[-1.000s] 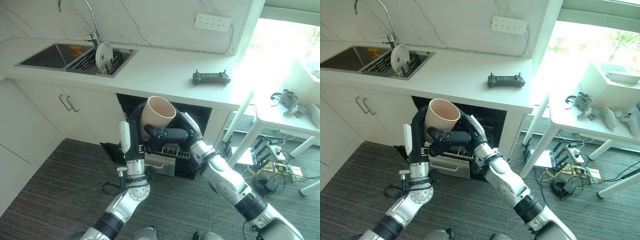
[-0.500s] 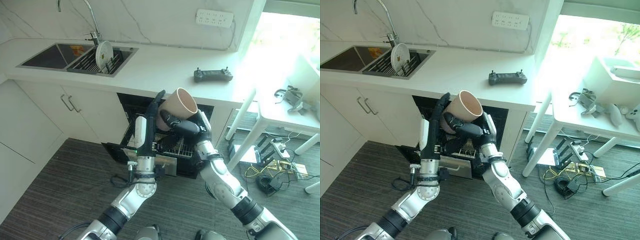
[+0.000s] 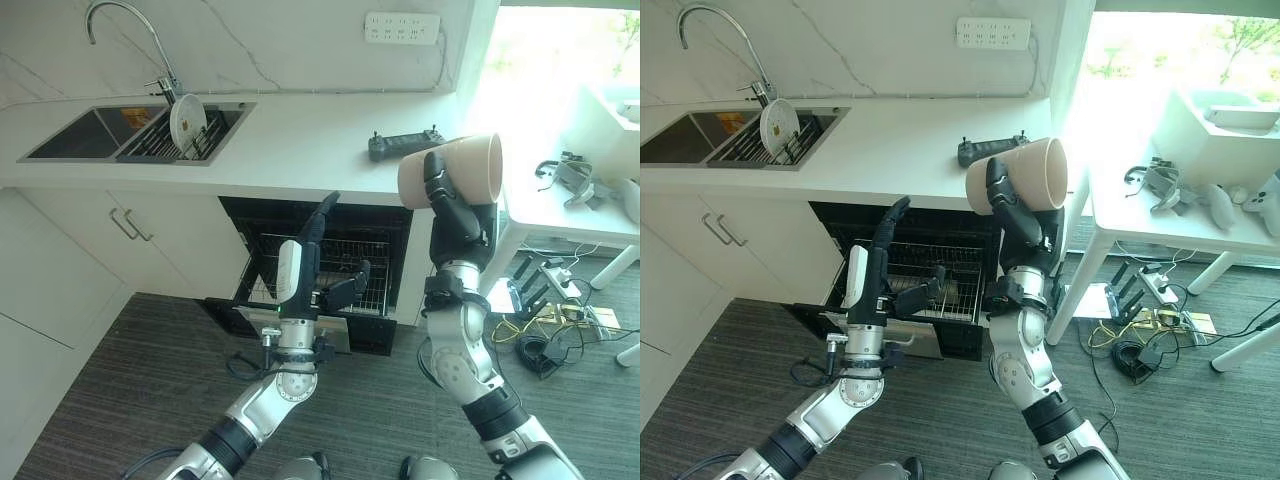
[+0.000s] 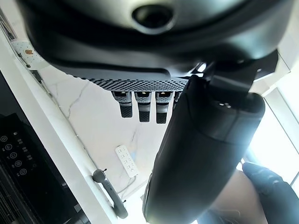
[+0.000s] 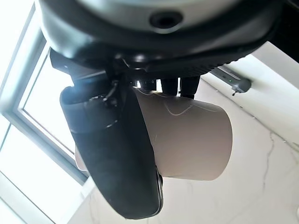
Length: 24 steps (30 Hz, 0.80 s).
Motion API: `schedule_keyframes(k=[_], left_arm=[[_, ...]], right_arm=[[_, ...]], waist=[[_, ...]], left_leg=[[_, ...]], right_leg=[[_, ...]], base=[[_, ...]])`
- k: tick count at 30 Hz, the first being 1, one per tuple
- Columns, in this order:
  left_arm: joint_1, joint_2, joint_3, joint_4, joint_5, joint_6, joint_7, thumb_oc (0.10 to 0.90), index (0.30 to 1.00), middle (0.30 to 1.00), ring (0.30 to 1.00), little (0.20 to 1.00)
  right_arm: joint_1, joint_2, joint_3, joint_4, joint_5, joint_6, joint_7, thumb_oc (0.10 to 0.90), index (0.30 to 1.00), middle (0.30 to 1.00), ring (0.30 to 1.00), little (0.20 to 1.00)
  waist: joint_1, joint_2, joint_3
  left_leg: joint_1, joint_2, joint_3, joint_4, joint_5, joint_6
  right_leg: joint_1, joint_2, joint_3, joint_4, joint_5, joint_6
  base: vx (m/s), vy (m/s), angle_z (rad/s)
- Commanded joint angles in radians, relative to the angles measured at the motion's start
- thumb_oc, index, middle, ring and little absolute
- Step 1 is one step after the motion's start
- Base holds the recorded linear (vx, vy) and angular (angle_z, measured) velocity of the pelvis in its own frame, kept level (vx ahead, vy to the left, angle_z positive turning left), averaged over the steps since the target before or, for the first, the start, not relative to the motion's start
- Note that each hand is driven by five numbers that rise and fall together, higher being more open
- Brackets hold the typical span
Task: Place the dishes in the dishwasher.
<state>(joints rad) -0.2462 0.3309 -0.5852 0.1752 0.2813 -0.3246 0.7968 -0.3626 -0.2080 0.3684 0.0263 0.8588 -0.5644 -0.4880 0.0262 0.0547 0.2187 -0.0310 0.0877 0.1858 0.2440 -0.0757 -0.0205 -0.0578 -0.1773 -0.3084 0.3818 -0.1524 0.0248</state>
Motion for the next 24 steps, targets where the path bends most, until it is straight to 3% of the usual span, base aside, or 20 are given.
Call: schedule_keyframes(k=[1,4,6,8,9,11,14,18,21,24], left_arm=[[-0.057,0.028,0.034,-0.147,0.034,-0.043,-0.015,0.800,0.900,0.900,0.900,0.900],[-0.055,0.051,0.041,-0.157,0.052,-0.041,-0.070,0.800,0.900,0.900,0.900,0.900],[-0.055,0.079,0.059,-0.163,0.029,-0.031,-0.119,0.800,0.900,0.900,0.900,0.900],[-0.056,0.118,0.087,-0.152,0.040,-0.034,-0.172,0.800,0.900,0.900,0.900,0.900],[-0.077,0.152,0.114,-0.125,0.018,-0.043,-0.222,0.800,0.900,0.900,0.900,0.900],[-0.096,0.168,0.123,-0.096,0.006,-0.056,-0.234,0.800,0.900,0.900,0.900,0.900],[-0.099,0.198,0.140,-0.057,-0.017,-0.060,-0.285,0.800,0.900,0.900,0.900,0.900],[-0.065,0.224,0.164,-0.069,0.000,-0.059,-0.307,0.800,0.900,0.900,0.900,0.900],[-0.057,0.258,0.201,-0.102,0.022,-0.035,-0.299,0.800,0.900,0.900,0.900,0.900],[-0.048,0.272,0.223,-0.089,0.036,-0.036,-0.291,0.800,0.900,0.900,0.900,0.900]], right_arm=[[-0.090,0.007,-0.035,-0.175,-0.086,-0.050,0.103,0.400,0.300,0.300,0.300,0.300],[-0.067,-0.019,-0.047,-0.187,-0.069,-0.029,0.138,0.400,0.300,0.300,0.300,0.300],[-0.051,-0.051,-0.060,-0.195,-0.051,-0.016,0.176,0.400,0.300,0.300,0.300,0.300],[-0.034,-0.078,-0.075,-0.195,-0.049,-0.020,0.205,0.400,0.300,0.300,0.300,0.300],[-0.009,-0.101,-0.099,-0.196,-0.063,-0.010,0.232,0.400,0.300,0.300,0.300,0.300],[-0.013,-0.111,-0.118,-0.189,-0.084,0.005,0.233,0.400,0.300,0.300,0.300,0.300],[0.036,-0.131,-0.145,-0.162,-0.072,0.007,0.272,0.400,0.300,0.300,0.300,0.300],[0.099,-0.128,-0.187,-0.170,-0.057,0.024,0.305,0.400,0.300,0.300,0.300,0.300],[0.128,-0.126,-0.204,-0.154,-0.026,0.031,0.401,0.400,0.300,0.300,0.300,0.300],[0.121,-0.147,-0.213,-0.119,-0.008,0.059,0.434,0.400,0.300,0.300,0.300,0.300]], waist=[[0.003,-0.026,-0.024],[-0.008,-0.028,-0.016],[-0.011,-0.040,0.005],[-0.008,-0.037,0.031],[-0.037,-0.001,0.050],[-0.064,0.012,0.050],[-0.067,0.026,0.029],[-0.070,0.036,0.030],[-0.071,0.004,0.051],[-0.075,-0.009,0.039]], left_leg=[[0.068,-0.016,-0.021,0.056,-0.161,0.027],[0.087,-0.014,-0.002,0.056,-0.144,0.024],[0.121,-0.042,0.003,0.056,-0.126,0.028],[0.106,-0.049,-0.045,0.056,-0.094,0.026],[0.028,0.050,-0.039,0.056,-0.011,-0.026],[0.020,0.087,0.003,0.056,-0.030,-0.030],[0.041,0.040,-0.013,0.056,-0.086,-0.003],[0.061,0.002,-0.038,0.056,-0.128,0.048],[0.051,-0.013,-0.029,0.056,-0.147,0.064],[0.024,0.020,0.005,0.056,-0.134,0.044]], right_leg=[[0.101,0.056,0.064,-0.082,-0.081,0.001],[0.108,0.068,0.063,-0.082,-0.081,-0.011],[0.121,0.061,0.083,-0.082,-0.077,-0.019],[0.136,0.069,0.103,-0.082,-0.061,-0.028],[0.155,0.079,0.087,-0.082,-0.073,-0.035],[0.161,0.065,0.064,-0.082,-0.083,-0.032],[0.140,0.000,0.066,-0.082,-0.060,0.022],[0.140,0.012,0.079,-0.058,-0.026,0.045],[0.013,-0.019,0.126,-0.082,0.064,0.089],[-0.019,-0.007,0.147,-0.082,0.022,0.077]], base=[[0.03,-0.098,0.01],[0.03,-0.091,0.02],[0.04,-0.029,0.15],[0.01,0.212,0.27],[-0.01,0.483,0.32],[0.02,0.503,0.41],[0.08,0.513,0.05],[0.11,0.180,-0.20],[-0.06,-0.151,-0.05],[-0.01,-0.176,-0.03]])
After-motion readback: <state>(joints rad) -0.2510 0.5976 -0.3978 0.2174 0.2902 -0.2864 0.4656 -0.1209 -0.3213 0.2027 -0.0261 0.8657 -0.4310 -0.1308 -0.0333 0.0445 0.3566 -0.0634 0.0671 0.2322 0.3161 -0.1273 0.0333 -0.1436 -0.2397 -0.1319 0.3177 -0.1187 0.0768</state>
